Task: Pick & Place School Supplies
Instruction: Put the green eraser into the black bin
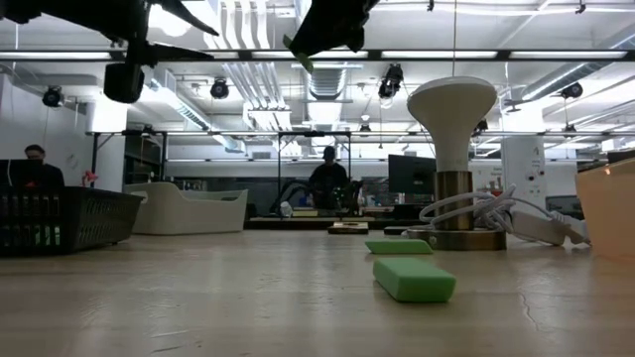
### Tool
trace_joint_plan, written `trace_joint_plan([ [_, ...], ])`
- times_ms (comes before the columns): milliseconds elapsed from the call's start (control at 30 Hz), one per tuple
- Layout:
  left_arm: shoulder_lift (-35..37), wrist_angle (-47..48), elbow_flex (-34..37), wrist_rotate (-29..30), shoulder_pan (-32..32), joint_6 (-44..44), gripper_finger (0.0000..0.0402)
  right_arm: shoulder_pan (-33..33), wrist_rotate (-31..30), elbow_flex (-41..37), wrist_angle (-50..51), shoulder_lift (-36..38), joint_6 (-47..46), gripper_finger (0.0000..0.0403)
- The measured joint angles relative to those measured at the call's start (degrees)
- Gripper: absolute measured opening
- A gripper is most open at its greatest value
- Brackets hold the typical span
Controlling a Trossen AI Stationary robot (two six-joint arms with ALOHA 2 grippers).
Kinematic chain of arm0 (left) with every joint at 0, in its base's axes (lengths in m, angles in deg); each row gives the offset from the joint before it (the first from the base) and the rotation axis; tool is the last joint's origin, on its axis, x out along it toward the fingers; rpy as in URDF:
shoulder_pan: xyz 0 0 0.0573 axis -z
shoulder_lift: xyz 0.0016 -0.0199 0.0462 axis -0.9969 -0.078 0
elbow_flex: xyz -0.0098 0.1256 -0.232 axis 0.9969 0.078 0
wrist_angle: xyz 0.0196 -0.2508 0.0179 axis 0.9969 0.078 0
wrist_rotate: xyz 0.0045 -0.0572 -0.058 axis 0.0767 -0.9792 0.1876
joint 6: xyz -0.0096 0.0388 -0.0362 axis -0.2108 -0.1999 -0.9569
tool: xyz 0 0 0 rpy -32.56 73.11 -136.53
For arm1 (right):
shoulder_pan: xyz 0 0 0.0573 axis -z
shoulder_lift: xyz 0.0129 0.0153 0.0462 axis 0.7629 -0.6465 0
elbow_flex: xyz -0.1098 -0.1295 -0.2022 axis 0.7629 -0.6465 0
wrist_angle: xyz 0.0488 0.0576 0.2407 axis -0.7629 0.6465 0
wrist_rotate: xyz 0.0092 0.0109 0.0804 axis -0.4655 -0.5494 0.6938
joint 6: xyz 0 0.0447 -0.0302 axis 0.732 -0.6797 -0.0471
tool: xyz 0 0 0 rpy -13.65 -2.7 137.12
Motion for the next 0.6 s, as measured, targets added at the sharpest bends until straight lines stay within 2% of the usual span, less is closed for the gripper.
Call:
trace_joint_plan([
  [133, -3.58, -5.41, 0.0, 0.1, -1.48, 0.04, 0.0133, 0.01, -0.19, 0.0, -0.95, 0.0, -2.61, 0.0093],
  [333, -8.06, -15.1, -0.11, 0.9, -4.5, 6.14, 0.0133, 0.02, -3.42, 0.0, -1.0, 0.0, -9.47, 0.0093],
  [500, -11.4, -15.27, -3.04, 0.56, -6.96, 9.75, 0.0133, 0.04, -4.58, 0.0, -1.01, 0.0, -12.96, 0.0093],
  [600, -13.09, -15.44, -5.29, -2.75, -8.15, 12.44, 0.0133, 0.04, -4.73, 0.0, -1.22, -0.53, -13.33, 0.0093],
])
